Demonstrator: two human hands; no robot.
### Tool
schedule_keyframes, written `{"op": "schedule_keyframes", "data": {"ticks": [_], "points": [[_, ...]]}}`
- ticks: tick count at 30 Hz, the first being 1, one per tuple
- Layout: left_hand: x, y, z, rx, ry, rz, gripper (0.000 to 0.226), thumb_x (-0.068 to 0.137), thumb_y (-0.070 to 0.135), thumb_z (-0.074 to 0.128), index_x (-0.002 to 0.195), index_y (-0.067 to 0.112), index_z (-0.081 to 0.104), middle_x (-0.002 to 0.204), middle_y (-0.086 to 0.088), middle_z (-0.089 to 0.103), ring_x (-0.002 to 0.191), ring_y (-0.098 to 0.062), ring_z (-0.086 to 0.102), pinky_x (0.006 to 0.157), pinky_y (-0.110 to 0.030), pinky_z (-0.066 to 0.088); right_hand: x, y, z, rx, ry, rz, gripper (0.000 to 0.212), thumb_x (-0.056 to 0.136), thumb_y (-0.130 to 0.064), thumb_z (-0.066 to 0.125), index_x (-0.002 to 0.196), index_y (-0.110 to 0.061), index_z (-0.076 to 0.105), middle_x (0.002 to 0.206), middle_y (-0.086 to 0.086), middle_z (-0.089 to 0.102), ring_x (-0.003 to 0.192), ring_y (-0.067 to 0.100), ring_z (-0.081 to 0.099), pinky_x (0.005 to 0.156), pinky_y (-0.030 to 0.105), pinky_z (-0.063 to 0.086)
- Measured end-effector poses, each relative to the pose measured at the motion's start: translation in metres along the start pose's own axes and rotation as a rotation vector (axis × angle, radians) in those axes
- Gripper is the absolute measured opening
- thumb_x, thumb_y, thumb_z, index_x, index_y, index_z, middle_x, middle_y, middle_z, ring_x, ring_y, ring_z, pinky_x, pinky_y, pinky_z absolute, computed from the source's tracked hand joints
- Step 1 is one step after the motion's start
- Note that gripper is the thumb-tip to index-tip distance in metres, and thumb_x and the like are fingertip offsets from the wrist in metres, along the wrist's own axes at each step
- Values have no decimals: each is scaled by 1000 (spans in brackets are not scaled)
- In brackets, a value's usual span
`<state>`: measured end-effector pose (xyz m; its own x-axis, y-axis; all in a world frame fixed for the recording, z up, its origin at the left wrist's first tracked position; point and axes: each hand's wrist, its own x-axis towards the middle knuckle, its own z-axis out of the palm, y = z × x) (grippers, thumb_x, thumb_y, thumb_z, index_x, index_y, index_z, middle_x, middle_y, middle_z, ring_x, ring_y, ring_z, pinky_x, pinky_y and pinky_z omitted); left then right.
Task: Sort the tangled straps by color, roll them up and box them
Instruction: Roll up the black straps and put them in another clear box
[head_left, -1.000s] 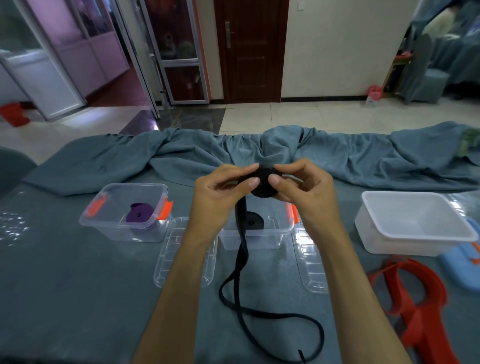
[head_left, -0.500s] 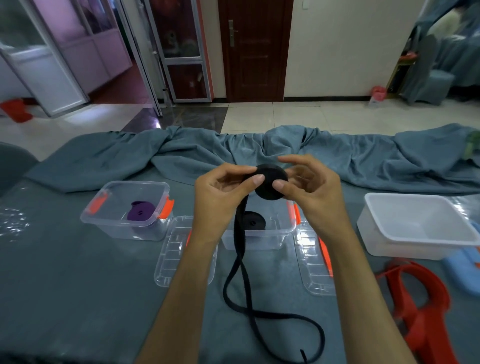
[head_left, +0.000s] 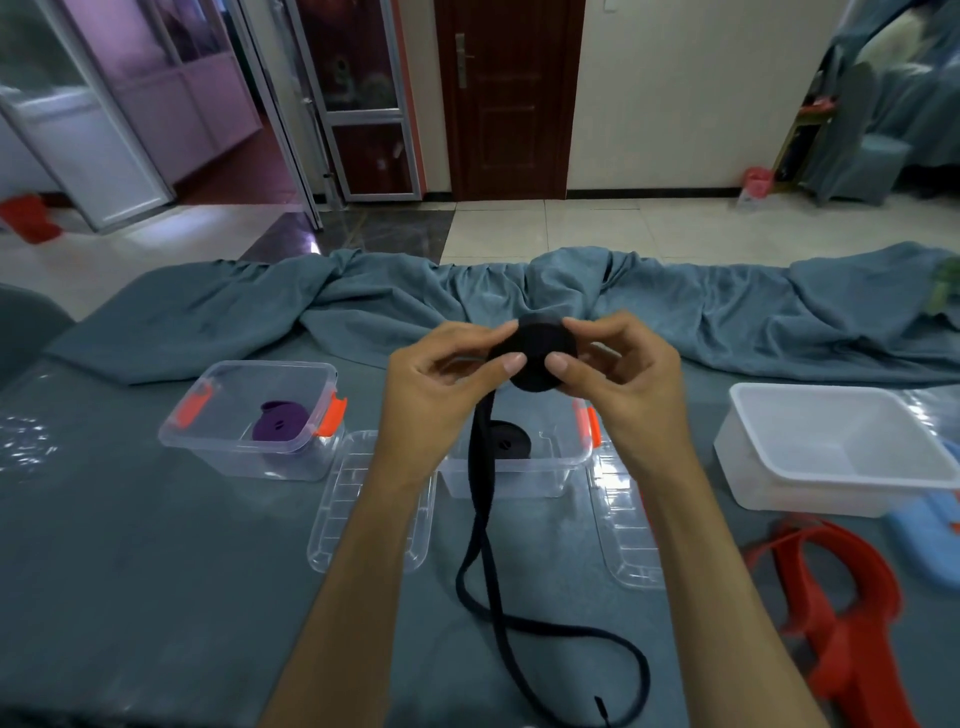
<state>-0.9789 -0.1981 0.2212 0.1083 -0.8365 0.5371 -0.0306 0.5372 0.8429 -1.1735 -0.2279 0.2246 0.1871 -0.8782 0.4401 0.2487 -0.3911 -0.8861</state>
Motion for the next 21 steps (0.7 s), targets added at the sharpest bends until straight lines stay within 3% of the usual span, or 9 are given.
{"op": "schedule_keyframes", "data": {"ticks": [3,5,7,9,12,15,18,21], "points": [[1,0,-4,74,-12,32,27,86,15,88,110,26,82,108,-1,80,103,-23,78,92,-31,61,2,0,-2,-28,-22,32,26,84,-9,86,90,-12,61,95,12,78,90,34,78,78,36,65],[-1,-1,3,44,30,-1,26,85,15,88,107,27,82,107,0,81,102,-21,79,91,-31,62,3,-1,-1,-74,21,0,23,85,-12,87,97,-15,67,90,14,76,82,37,75,75,41,66],[-2,-1,9,13,59,2,27,87,11,86,109,26,82,109,1,81,105,-17,78,91,-25,61,3,-1,4,-126,55,-70,26,87,-17,85,109,-29,75,95,3,78,89,25,76,82,43,65],[1,-2,8,16,55,11,28,89,7,84,112,24,81,111,1,80,106,-15,76,90,-21,60,2,1,6,-83,60,-56,24,89,-15,84,107,-29,76,103,3,79,98,28,77,87,51,64],[-1,-5,5,43,105,20,26,84,7,88,105,21,81,106,1,80,102,-17,78,89,-24,61,5,-1,0,-80,14,17,16,85,-18,83,95,-16,70,93,12,76,90,40,74,81,38,65],[-6,-6,15,-23,185,11,23,82,5,88,100,18,80,102,0,81,100,-17,78,88,-23,61,6,-3,0,-81,18,-39,13,90,-10,80,98,-15,72,95,7,79,91,27,79,77,29,64],[-2,-6,17,-63,158,-11,20,87,4,83,101,18,81,100,3,81,99,-12,78,88,-20,59,5,1,3,-70,71,-83,20,93,-4,77,106,-18,75,103,5,81,100,25,78,86,37,65],[-1,-6,10,-47,159,-58,16,85,9,86,97,20,83,97,-1,82,96,-17,79,86,-23,60,3,4,0,-55,7,38,20,85,-15,84,102,-12,74,101,11,80,99,33,77,89,46,64]]}}
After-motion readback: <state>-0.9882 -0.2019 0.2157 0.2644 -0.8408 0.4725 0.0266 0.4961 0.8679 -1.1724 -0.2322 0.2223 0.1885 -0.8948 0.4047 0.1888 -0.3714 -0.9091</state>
